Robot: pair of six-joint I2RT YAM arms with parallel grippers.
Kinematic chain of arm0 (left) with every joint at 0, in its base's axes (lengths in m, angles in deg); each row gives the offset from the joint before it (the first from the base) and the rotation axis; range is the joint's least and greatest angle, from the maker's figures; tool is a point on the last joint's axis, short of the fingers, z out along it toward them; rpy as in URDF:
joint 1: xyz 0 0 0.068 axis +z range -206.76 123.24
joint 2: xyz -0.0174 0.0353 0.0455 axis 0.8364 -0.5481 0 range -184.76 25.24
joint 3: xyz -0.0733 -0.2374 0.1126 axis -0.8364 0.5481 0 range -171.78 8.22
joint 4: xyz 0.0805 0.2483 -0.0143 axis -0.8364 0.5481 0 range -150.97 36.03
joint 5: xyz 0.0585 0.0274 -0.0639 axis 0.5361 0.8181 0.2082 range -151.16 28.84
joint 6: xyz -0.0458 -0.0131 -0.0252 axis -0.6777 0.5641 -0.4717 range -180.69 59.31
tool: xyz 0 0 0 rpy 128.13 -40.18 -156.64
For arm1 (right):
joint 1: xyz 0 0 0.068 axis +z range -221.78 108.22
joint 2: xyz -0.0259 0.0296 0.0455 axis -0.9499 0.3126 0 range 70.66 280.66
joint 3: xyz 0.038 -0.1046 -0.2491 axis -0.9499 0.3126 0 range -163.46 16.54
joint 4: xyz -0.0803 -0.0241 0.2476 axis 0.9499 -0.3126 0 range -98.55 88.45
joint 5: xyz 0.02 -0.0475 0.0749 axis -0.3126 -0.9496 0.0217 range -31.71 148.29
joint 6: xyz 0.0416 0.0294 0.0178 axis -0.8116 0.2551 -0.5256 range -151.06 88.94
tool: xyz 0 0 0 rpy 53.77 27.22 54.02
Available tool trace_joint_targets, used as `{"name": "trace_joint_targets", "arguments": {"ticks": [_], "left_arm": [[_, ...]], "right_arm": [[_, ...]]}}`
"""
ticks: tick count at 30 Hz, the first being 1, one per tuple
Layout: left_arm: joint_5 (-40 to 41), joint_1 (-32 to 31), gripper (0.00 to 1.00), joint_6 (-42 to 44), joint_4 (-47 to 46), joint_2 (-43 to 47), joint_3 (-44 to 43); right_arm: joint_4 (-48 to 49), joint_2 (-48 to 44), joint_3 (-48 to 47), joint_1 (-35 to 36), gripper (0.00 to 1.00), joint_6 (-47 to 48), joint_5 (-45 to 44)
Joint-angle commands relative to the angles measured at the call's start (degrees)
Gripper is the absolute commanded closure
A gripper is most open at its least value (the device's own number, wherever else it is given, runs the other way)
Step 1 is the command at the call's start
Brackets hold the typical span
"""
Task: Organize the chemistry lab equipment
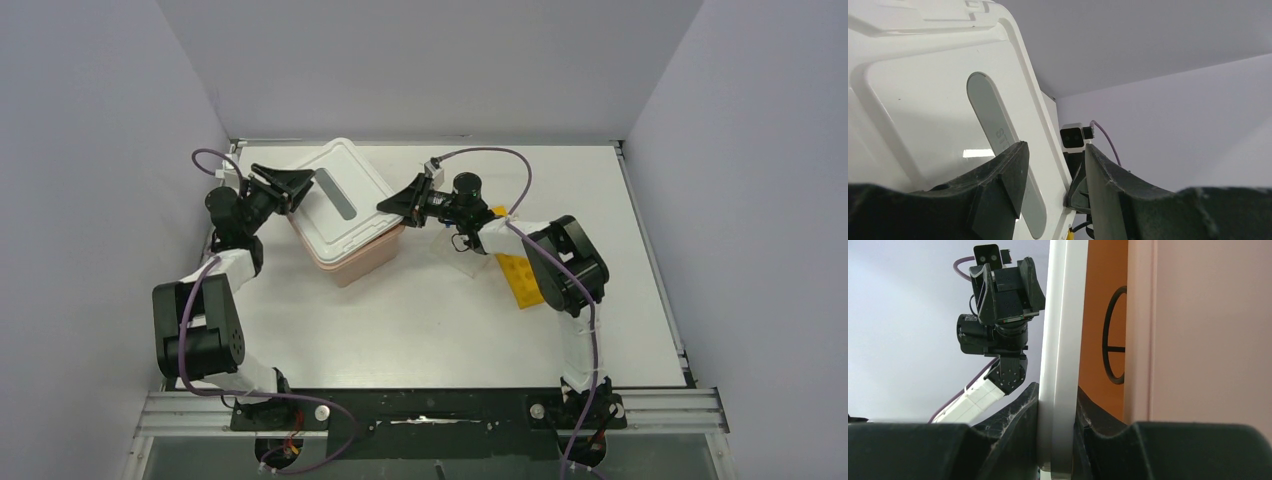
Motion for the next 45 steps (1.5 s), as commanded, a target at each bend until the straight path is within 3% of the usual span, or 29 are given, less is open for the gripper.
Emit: {"name": "trace_joint_targets", "arguments": {"ticks": [1, 10, 16, 19, 24, 30, 35, 45], "left_arm": [[0.5, -0.3, 0.56, -1.1, -6.0, -1.1, -1.5], [0.3, -0.4, 0.56, -3.2, -8.6, -3.9, -2.9], [0.3, -1.0, 0.56, -4.4, -10.6, -5.7, -1.8], [0.0, -1.3, 0.56, -5.4, -12.3, -6.9, -1.7], [-0.3, -1.6, 0.56, -6.6, -14.0, -8.6, -1.8], [-0.6, -1.9, 0.56, -8.6, -16.6, -10.0, -1.5], [-0.6, -2.0, 0.56, -8.9, -16.9, -10.4, -1.5], [-0.8, -2.1, 0.56, -9.4, -17.7, -10.8, -1.2]], "right_arm": [[2.3, -4.2, -1.0, 1.1, 1.0, -0.8, 1.0], [-0.8, -5.6, -1.6, 1.4, 0.99, 0.8, 0.9], [-3.2, -7.5, 0.2, 1.4, 0.83, 3.3, -0.6], [-5.6, -8.5, 0.1, 1.4, 0.71, 5.8, -1.3], [-10.5, -10.1, -0.3, 1.3, 0.39, 10.3, -2.2], [-14.1, -11.6, 0.2, 1.4, 0.2, 13.6, -2.7], [-21.9, -13.9, -0.8, 1.3, 0.13, 19.8, -4.1], [-33.6, -18.3, -1.2, 1.1, 0.12, 29.2, -9.1]]}}
